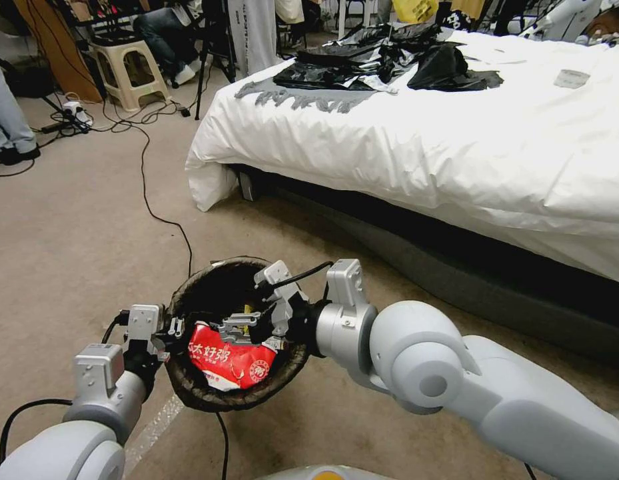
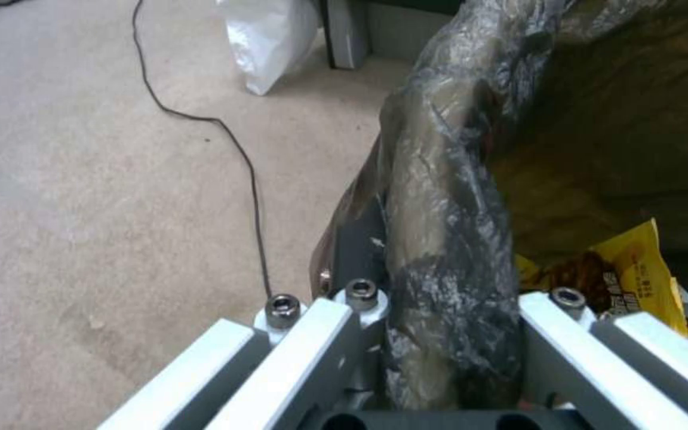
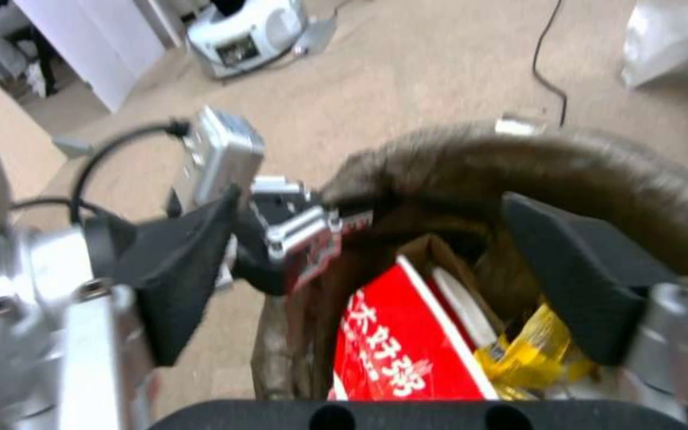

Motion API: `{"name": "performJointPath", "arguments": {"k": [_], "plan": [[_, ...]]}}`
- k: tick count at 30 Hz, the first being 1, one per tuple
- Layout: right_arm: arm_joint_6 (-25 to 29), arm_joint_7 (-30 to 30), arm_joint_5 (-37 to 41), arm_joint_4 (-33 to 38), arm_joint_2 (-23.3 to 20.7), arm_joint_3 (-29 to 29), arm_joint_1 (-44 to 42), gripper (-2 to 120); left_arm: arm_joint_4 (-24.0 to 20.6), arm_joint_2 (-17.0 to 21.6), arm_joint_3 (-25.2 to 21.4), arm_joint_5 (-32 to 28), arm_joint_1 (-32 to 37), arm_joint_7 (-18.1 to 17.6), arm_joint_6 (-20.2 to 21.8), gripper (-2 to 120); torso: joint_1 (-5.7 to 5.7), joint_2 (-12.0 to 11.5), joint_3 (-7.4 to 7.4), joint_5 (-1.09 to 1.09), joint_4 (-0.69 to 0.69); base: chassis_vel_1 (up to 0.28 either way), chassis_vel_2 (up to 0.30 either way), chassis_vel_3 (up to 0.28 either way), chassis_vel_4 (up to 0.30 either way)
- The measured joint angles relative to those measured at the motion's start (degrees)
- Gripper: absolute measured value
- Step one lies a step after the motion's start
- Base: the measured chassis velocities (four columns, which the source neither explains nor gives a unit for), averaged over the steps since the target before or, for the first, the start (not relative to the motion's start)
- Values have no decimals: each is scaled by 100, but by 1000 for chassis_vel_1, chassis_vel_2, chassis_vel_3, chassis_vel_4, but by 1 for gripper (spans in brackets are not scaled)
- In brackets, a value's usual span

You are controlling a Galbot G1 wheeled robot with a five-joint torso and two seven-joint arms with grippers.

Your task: Pick up the trash bin, then pick up the garbage from the floor and place it into the trash bin.

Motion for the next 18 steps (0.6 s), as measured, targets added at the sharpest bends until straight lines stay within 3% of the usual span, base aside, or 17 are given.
{"name": "performJointPath", "arguments": {"k": [4, 9, 15, 18], "plan": [[16, 3, 150, 254, -131, 413, 10, 99, 0, 2, -2, 3, 6, 0, 2, 1, 0, 0, 0, 0, 0, 0, 0, 0, 0], [208, -120, 122, 654, -401, 1007, -84, 100, 0, 0, -3, 10, 7, 0, 3, 1, 0, 0, 0, 1, 0, 0, 0, 0, 0], [745, -422, -700, 851, -832, 1733, -555, 100, 0, 1, -3, 11, 6, 0, 3, 1, 0, 0, 0, 0, 1, 0, 0, 0, 0], [933, -725, -1297, 854, -992, 2372, -1184, 100, 0, 5, -3, 10, 4, 1, 4, 1, 0, 0, 0, 1, 1, 0, 0, 0, 0]]}}
